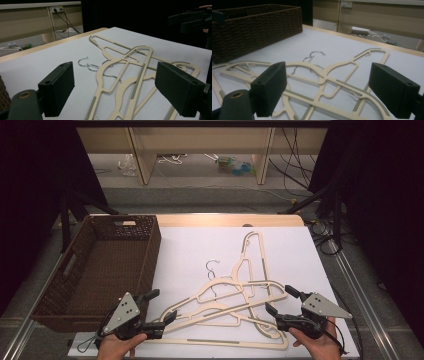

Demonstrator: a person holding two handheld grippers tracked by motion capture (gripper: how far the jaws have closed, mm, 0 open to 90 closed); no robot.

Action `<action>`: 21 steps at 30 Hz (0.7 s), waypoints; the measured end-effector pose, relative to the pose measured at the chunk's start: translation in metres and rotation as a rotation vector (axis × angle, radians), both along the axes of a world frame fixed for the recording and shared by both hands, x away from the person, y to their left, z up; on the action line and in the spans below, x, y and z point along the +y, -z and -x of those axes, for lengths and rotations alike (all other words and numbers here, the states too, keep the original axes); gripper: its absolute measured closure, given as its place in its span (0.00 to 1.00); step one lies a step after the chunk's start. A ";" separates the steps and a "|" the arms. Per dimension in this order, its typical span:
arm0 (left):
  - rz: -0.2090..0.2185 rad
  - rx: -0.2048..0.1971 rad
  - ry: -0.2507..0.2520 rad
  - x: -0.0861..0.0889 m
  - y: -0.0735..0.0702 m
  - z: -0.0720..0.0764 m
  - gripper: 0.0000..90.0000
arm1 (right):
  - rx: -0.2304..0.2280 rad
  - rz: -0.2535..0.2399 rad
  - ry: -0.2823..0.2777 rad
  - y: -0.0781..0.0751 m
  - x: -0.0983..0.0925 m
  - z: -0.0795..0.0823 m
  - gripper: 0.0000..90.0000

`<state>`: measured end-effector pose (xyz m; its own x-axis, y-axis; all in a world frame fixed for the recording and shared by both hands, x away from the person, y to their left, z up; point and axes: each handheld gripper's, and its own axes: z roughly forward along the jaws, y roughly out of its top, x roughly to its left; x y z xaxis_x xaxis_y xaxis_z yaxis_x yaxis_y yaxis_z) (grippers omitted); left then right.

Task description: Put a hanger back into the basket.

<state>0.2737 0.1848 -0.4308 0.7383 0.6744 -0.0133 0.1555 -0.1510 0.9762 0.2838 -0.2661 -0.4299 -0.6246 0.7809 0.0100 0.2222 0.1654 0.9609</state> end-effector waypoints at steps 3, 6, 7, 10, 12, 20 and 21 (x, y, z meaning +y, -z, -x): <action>0.000 0.001 0.001 0.000 0.000 0.000 0.18 | 0.005 0.003 -0.010 0.000 0.000 0.000 0.18; -0.001 0.003 0.001 -0.001 0.000 0.000 0.18 | 0.010 0.015 -0.002 0.000 0.000 0.000 0.18; -0.005 0.000 0.003 0.000 0.000 0.000 0.18 | 0.014 0.017 -0.004 0.000 0.000 0.000 0.18; -0.007 0.000 0.004 -0.001 0.000 0.000 0.18 | 0.016 0.016 -0.016 0.000 0.002 0.000 0.18; -0.013 -0.006 0.010 0.000 0.000 -0.001 0.18 | 0.022 0.026 -0.018 0.000 0.002 0.000 0.18; -0.006 0.002 0.008 -0.001 0.001 -0.001 0.18 | 0.047 0.021 -0.027 0.000 0.004 -0.001 0.18; -0.006 0.002 0.008 -0.001 0.001 -0.001 0.18 | 0.047 0.021 -0.027 0.000 0.004 -0.001 0.18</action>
<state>0.2744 0.1836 -0.4318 0.7433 0.6688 -0.0113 0.1567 -0.1577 0.9750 0.2850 -0.2621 -0.4301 -0.6444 0.7643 0.0235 0.2618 0.1917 0.9459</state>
